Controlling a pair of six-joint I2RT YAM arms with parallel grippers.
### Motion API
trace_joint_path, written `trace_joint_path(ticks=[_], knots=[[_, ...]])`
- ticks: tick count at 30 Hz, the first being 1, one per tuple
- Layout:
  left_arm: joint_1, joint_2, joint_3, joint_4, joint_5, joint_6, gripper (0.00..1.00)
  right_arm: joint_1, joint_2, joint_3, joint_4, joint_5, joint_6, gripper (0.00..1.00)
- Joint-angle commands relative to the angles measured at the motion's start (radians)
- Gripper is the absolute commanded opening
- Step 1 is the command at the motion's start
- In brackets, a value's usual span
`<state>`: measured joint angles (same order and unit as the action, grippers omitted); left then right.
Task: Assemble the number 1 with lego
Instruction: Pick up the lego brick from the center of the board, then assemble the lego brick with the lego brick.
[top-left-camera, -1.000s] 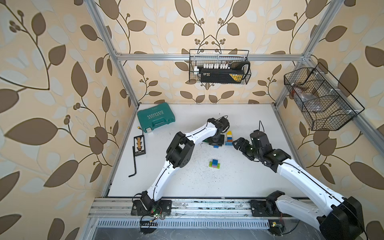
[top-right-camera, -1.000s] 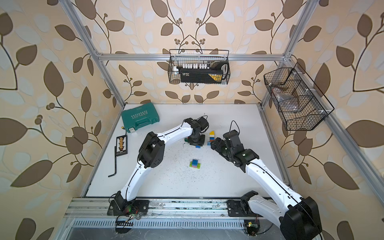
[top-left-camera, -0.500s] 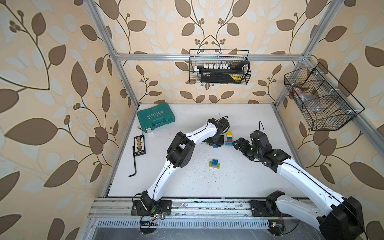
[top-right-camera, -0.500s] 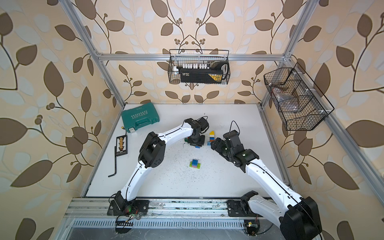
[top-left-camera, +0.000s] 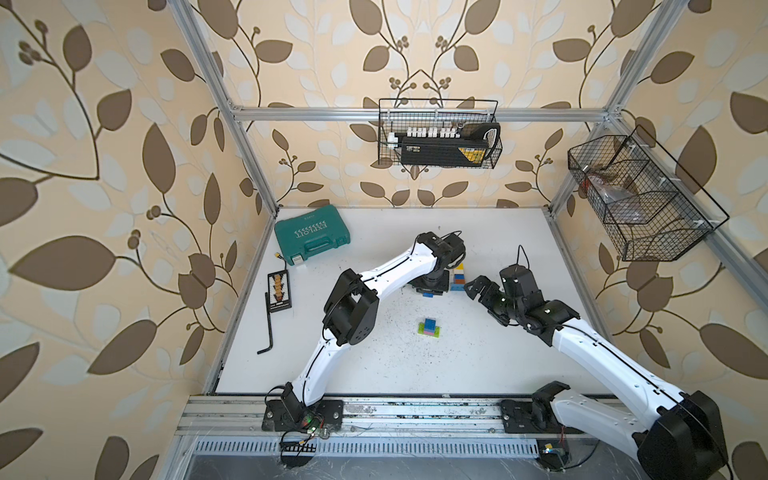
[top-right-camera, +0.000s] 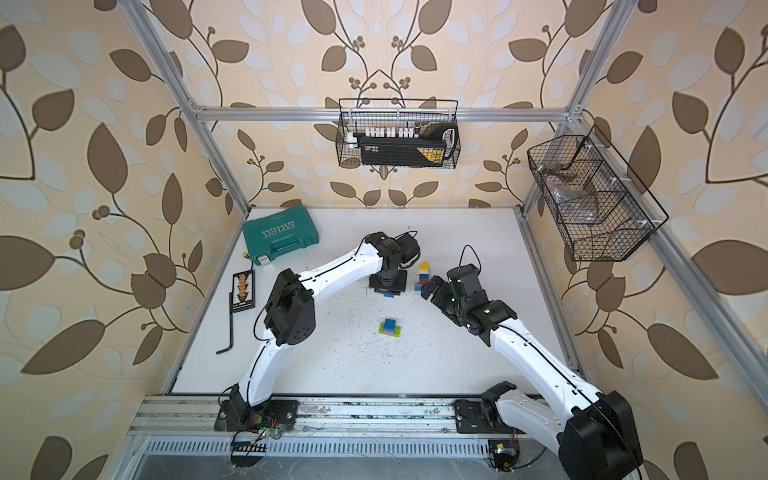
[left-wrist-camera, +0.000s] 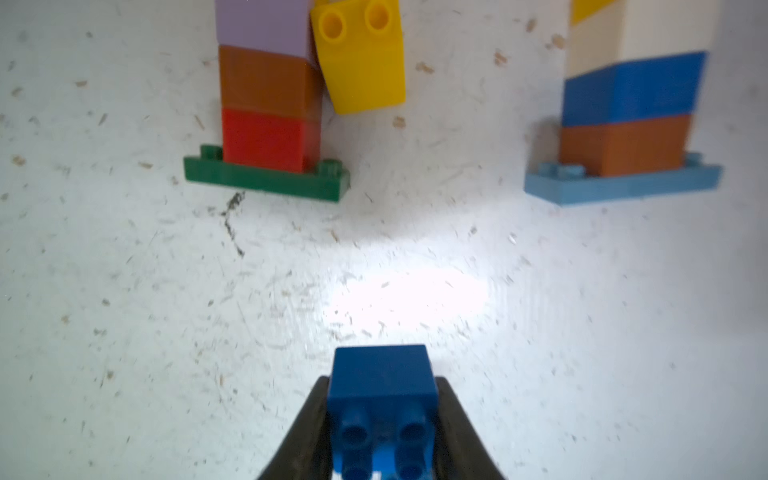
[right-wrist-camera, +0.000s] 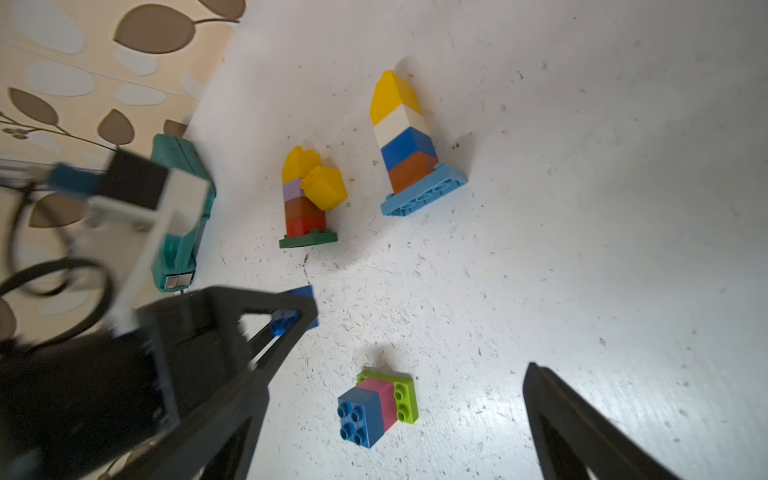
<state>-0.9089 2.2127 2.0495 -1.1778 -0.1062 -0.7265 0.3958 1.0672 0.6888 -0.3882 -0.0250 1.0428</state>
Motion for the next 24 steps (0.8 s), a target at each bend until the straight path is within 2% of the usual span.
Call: trace_joint_path(ticks=[1, 8, 24], knots=[[-0.053, -0.113, -0.076, -0.077, -0.033, -0.082, 0.1, -0.011, 0.028, -0.046, 0.032, -0.04, 0.059, 0.99], [-0.125, -0.223, -0.227, -0.021, -0.019, -0.179, 0.1, -0.01, -0.045, -0.085, 0.031, -0.008, 0.072, 0.99], [-0.154, -0.217, -0.336, 0.084, 0.008, -0.188, 0.12, -0.011, -0.026, -0.114, 0.104, -0.047, 0.079, 0.99]])
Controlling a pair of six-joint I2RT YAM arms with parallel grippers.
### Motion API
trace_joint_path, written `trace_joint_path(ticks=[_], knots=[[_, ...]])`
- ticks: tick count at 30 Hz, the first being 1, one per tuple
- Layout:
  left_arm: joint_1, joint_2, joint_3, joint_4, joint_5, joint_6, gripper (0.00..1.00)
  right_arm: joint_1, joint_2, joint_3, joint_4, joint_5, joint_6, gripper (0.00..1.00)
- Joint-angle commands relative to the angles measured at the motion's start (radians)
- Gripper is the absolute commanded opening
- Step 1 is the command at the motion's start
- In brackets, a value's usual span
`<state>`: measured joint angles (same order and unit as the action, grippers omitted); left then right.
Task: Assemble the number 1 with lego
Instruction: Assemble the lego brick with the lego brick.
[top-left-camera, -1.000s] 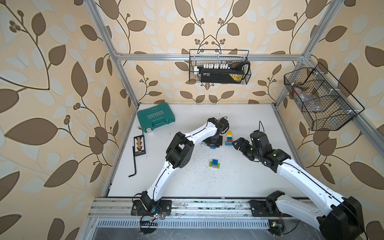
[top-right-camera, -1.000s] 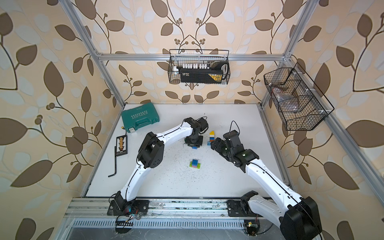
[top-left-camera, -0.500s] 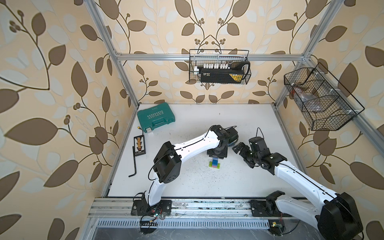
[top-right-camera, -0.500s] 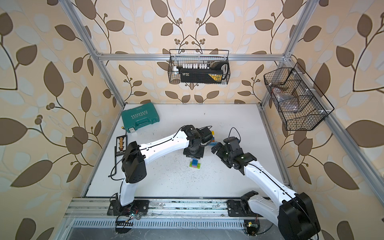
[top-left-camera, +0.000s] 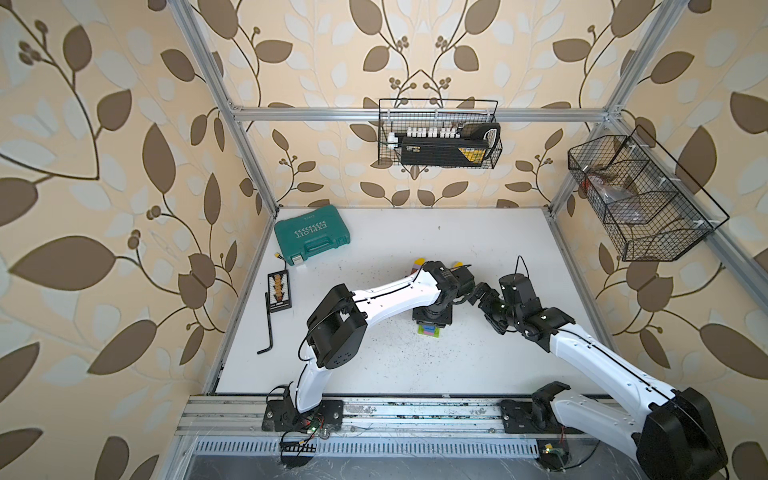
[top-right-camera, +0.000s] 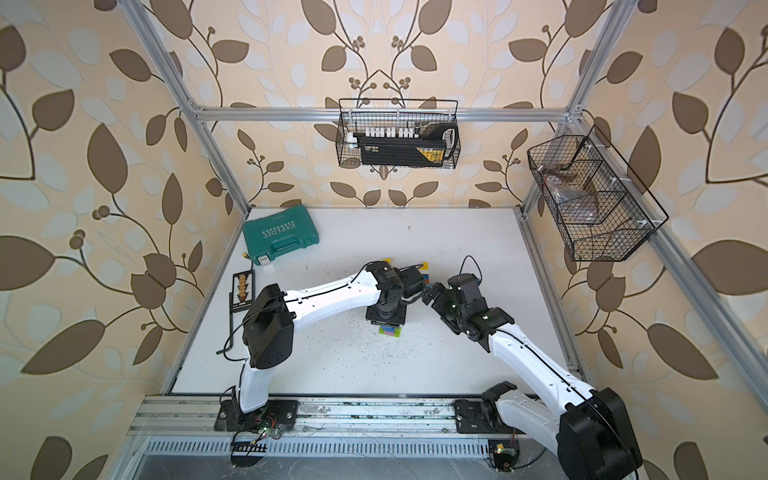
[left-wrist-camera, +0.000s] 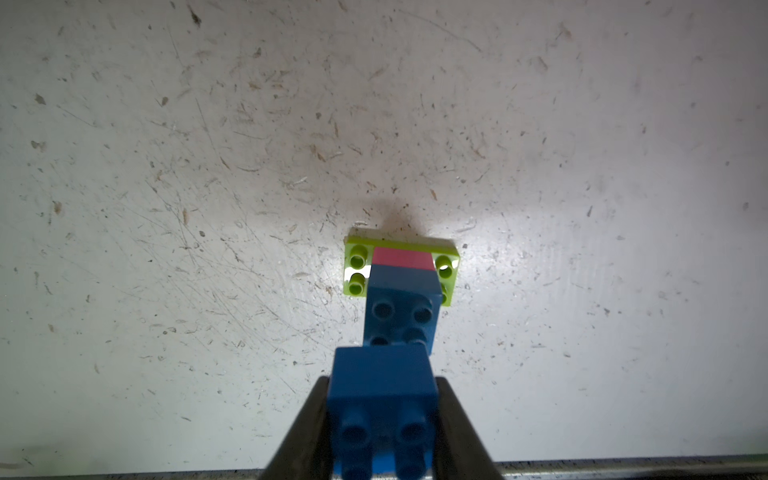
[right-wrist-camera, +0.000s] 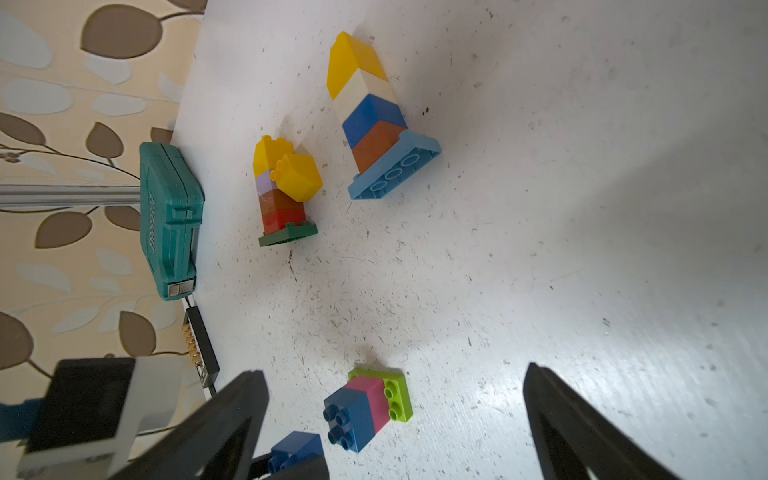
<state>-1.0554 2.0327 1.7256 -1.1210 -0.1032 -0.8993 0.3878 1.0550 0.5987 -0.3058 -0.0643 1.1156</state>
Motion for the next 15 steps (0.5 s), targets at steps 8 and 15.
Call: trace_joint_path(ticks=[8, 15], knots=[[-0.008, -0.021, -0.025, 0.074, 0.036, -0.005, 0.12, -0.001, -0.004, -0.018, 0.019, -0.014, 0.007, 0.99], [-0.01, -0.011, -0.039, 0.087, 0.061, 0.009, 0.12, -0.003, -0.006, -0.014, 0.01, -0.008, 0.006, 0.99]])
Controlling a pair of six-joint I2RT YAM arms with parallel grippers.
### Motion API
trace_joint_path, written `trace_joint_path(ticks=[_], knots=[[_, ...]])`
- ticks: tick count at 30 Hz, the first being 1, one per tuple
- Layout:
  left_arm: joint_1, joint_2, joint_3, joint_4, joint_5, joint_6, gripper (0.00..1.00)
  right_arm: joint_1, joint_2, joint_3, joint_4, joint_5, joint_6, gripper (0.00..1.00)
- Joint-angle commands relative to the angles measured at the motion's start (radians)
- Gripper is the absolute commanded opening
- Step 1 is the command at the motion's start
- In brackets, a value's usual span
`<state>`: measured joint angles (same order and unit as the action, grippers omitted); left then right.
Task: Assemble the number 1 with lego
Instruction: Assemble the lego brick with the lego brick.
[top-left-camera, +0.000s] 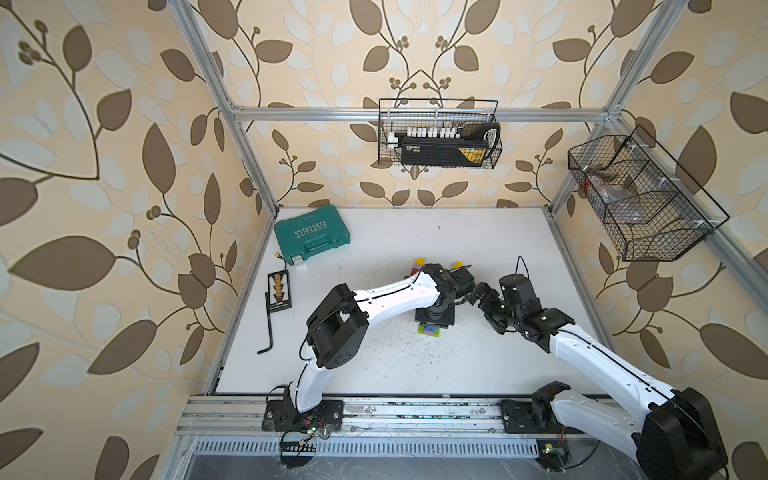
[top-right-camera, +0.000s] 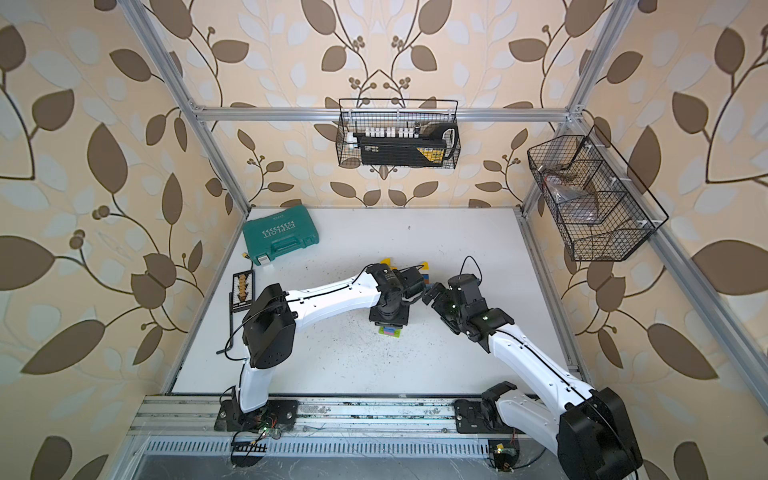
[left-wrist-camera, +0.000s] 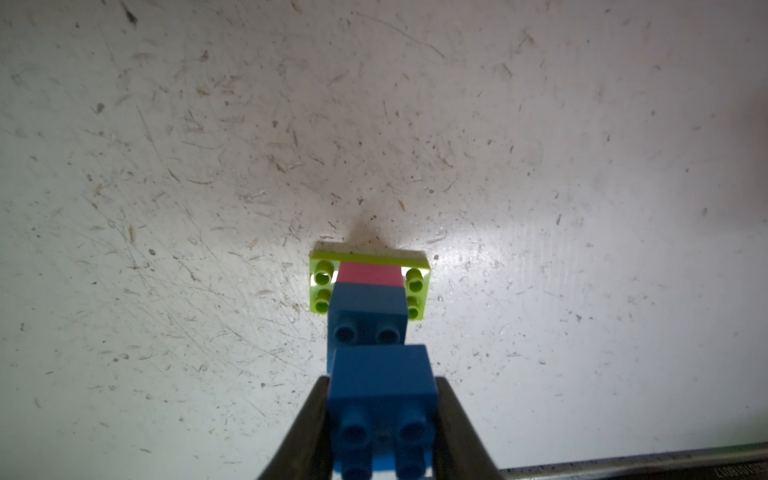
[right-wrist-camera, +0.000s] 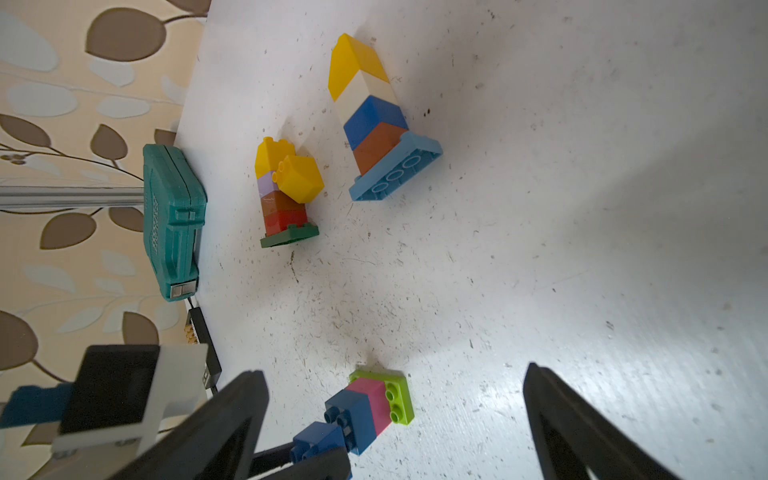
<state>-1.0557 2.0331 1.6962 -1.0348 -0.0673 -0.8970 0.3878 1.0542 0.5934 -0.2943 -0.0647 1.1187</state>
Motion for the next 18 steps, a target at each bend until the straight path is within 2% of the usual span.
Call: trace_joint_path(ticks=[1, 18], knots=[[-0.009, -0.01, -0.01, 0.0, 0.022, 0.005, 0.12, -0.002, -0.005, -0.009, -0.005, -0.007, 0.003, 0.99], [0.001, 0.015, -0.008, -0.05, 0.001, 0.046, 0.14, -0.002, -0.01, -0.003, -0.017, -0.001, -0.001, 0.99]])
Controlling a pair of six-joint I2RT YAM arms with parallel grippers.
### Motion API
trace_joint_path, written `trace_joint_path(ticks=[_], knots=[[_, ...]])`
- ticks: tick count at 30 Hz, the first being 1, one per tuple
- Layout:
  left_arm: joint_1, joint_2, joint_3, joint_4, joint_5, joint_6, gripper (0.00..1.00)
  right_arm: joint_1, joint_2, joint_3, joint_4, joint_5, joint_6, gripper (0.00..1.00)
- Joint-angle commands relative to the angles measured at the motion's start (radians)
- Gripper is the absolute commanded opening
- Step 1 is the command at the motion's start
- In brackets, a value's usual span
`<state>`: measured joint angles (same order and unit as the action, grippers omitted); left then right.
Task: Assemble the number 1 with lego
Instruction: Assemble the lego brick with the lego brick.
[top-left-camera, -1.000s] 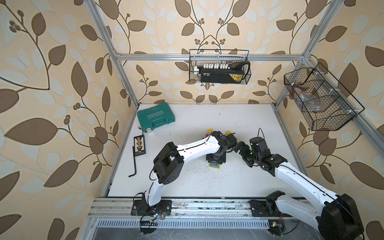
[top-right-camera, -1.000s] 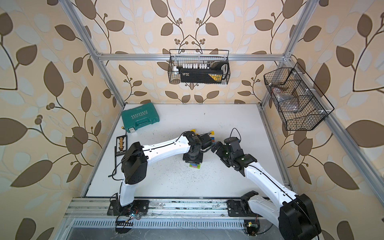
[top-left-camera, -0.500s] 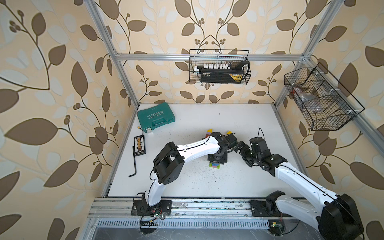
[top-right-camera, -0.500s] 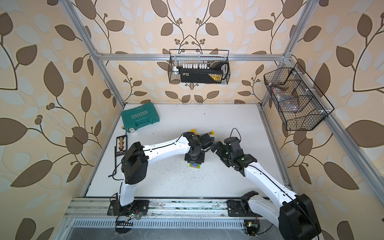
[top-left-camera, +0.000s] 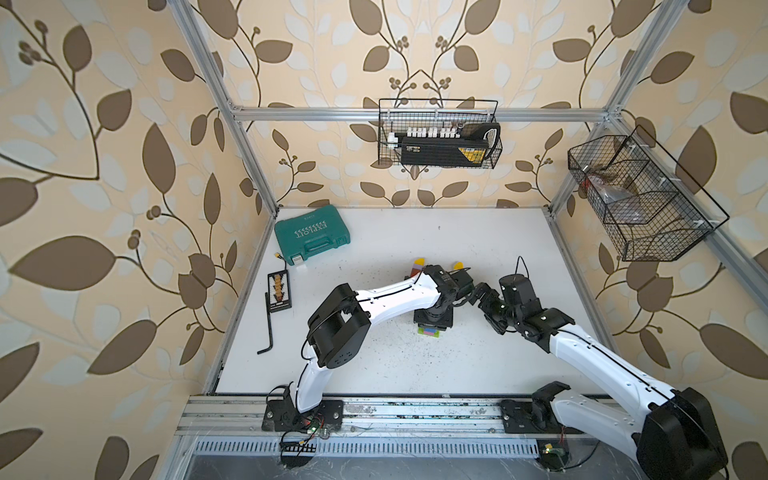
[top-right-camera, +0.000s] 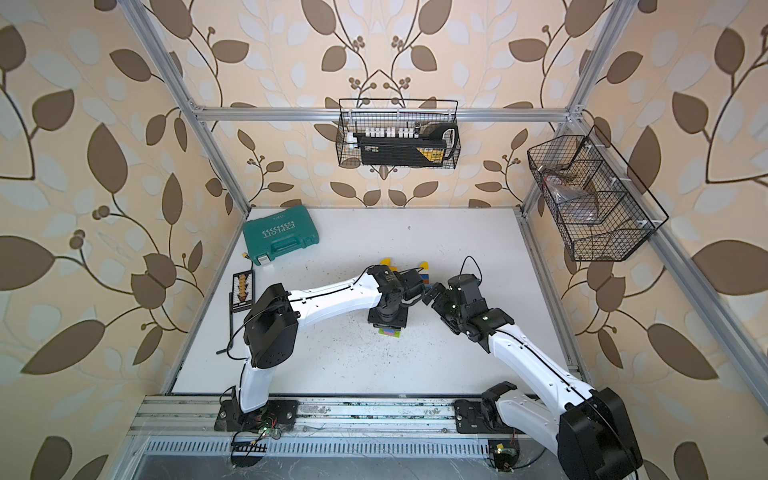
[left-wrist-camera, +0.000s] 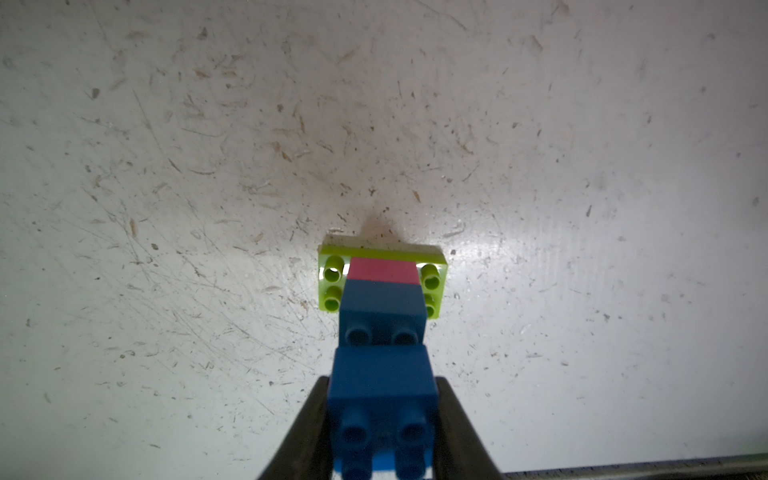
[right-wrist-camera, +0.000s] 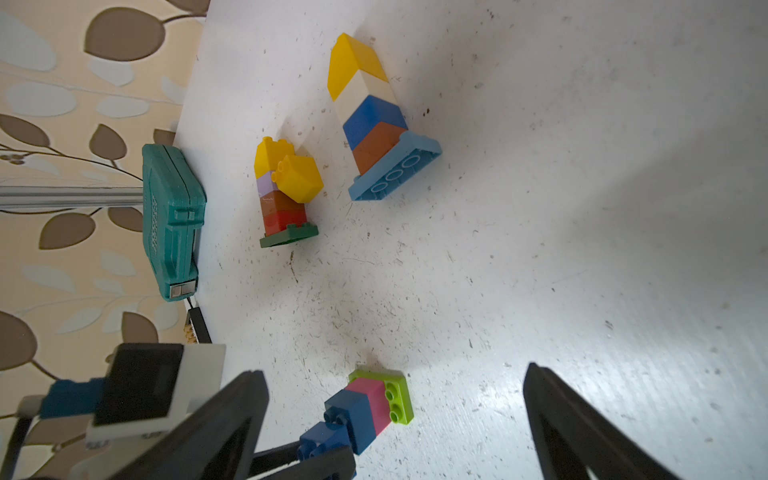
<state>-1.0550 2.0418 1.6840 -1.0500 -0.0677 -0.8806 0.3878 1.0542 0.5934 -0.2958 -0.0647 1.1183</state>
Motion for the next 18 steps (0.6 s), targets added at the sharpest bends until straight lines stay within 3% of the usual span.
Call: trace_joint_path(ticks=[1, 18], knots=[[0.003, 0.009, 0.003, -0.033, 0.003, 0.033, 0.14, -0.002, -0.01, -0.003, -0.016, -0.002, -0.001, 0.99], [0.039, 0.059, 0.029, -0.002, 0.063, 0.084, 0.15, -0.003, 0.005, 0.005, -0.019, -0.004, -0.004, 0.99]])
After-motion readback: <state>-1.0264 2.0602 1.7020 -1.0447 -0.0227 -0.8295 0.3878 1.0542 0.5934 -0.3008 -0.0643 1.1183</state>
